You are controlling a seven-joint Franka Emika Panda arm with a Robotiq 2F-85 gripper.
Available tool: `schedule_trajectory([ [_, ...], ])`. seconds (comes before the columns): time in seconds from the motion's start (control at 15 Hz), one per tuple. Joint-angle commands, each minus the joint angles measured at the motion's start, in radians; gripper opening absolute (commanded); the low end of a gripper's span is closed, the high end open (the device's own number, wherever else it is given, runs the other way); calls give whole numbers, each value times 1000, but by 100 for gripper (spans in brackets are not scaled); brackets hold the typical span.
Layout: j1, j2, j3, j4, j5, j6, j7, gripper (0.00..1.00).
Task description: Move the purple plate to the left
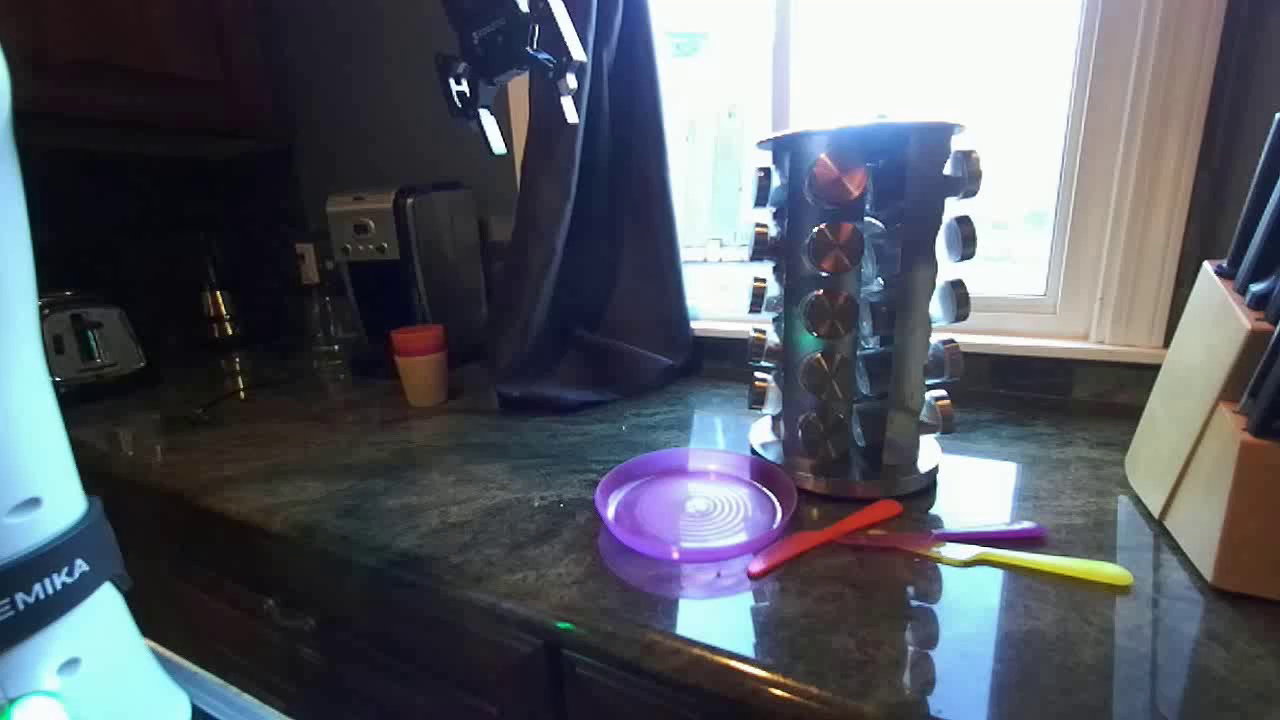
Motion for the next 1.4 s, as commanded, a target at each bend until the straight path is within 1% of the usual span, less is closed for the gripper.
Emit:
schedule_trajectory([
  [0.0,12,1,-10,2,-7,-3,6,100],
  [0.8,12,1,-10,2,-7,-3,6,100],
  [0.87,7,21,-2,17,15,-39,48,100],
  [1.0,14,47,-11,8,38,-28,57,100],
  [1.2,12,86,-18,-16,47,4,78,100],
  [1.33,4,123,-18,-21,46,3,102,100],
])
